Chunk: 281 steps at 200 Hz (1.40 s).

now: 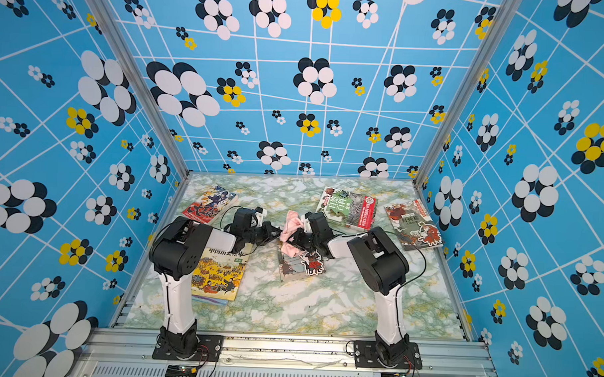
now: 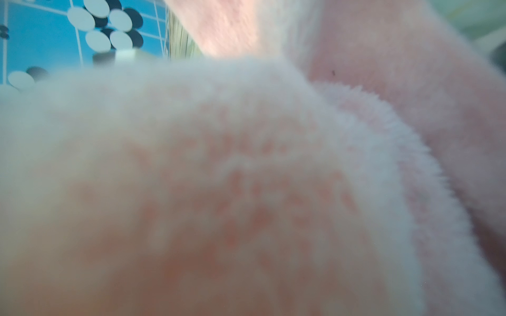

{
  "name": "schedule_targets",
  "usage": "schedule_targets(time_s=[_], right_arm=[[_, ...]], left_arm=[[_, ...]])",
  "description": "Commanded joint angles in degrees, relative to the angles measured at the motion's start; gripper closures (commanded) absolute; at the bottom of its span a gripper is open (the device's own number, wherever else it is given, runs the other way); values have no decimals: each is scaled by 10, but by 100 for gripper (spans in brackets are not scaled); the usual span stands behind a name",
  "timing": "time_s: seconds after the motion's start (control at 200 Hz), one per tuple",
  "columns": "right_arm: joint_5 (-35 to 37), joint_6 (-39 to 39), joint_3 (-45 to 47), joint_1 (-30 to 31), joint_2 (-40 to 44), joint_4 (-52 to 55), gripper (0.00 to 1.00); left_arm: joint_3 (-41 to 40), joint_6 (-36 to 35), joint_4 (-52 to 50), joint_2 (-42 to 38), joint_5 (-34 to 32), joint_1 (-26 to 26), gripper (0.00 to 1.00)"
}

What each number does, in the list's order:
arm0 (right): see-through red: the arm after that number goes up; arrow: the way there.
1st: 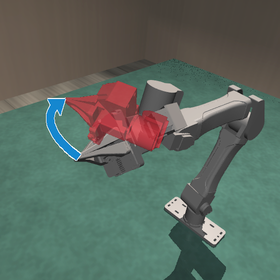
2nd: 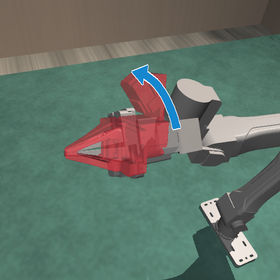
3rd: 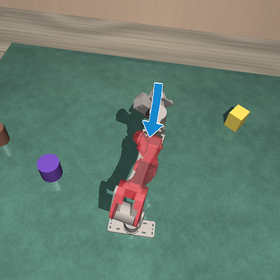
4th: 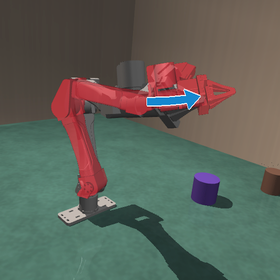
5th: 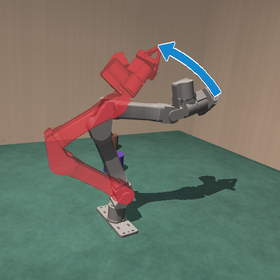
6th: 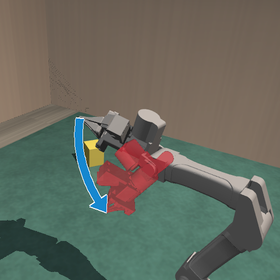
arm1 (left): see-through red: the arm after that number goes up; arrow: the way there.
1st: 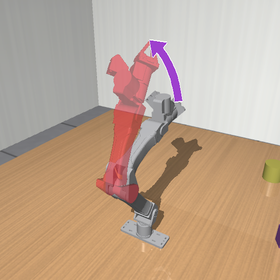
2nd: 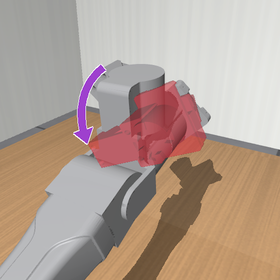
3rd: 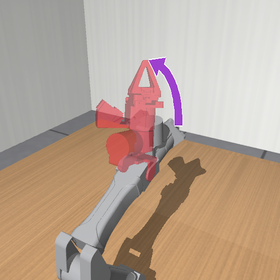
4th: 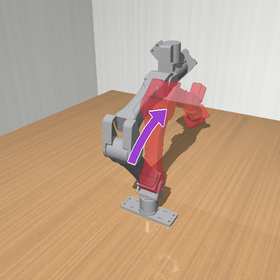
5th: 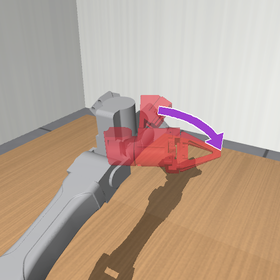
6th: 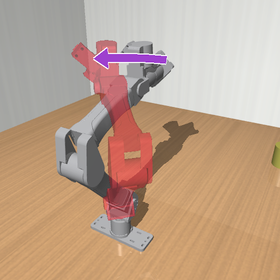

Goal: Wipe the cover of the book
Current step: Wipe the dirt from the cover of the book.

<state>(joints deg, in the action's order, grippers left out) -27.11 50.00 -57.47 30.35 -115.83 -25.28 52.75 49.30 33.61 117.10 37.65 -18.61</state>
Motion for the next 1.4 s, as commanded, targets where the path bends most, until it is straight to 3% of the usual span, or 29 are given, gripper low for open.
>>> schedule_targets(time_s=[0.0, 0.25, 0.31, 0.435, 0.58, 0.7, 1.035, 1.13, 1.22, 1.275, 1.4], right_arm=[[107, -8, 66, -25, 19, 88, 100], [233, -45, 187, -36, 164, 205, 100], [246, -50, 204, -39, 195, 226, 100], [265, -54, 228, -39, 243, 258, 100], [275, -53, 243, -39, 267, 282, 100], [285, -48, 257, -39, 271, 290, 100], [220, -6, 313, -32, 250, 201, 100], [207, 2, 318, -24, 250, 187, 100], [204, 6, 319, -18, 255, 183, 100], [201, 8, 320, -17, 257, 181, 100], [180, 14, 321, -15, 254, 161, 100]], left_arm=[[-6, -18, -31, -15, 51, -9, 100], [9, -13, -60, -25, 56, 9, 100], [7, -12, -66, -30, 56, 7, 92], [-22, 1, -50, -53, 61, 2, 65], [-75, 15, -49, -96, 59, -1, 40], [-131, 32, -39, -126, 57, -6, 29], [-212, 65, 5, -154, 35, -57, 37], [-218, 86, 44, -142, 42, -63, 50], [-216, 94, 53, -142, 45, -64, 56], [-211, 91, 42, -150, 45, -64, 68], [-195, 77, 9, -168, 44, -67, 77]])
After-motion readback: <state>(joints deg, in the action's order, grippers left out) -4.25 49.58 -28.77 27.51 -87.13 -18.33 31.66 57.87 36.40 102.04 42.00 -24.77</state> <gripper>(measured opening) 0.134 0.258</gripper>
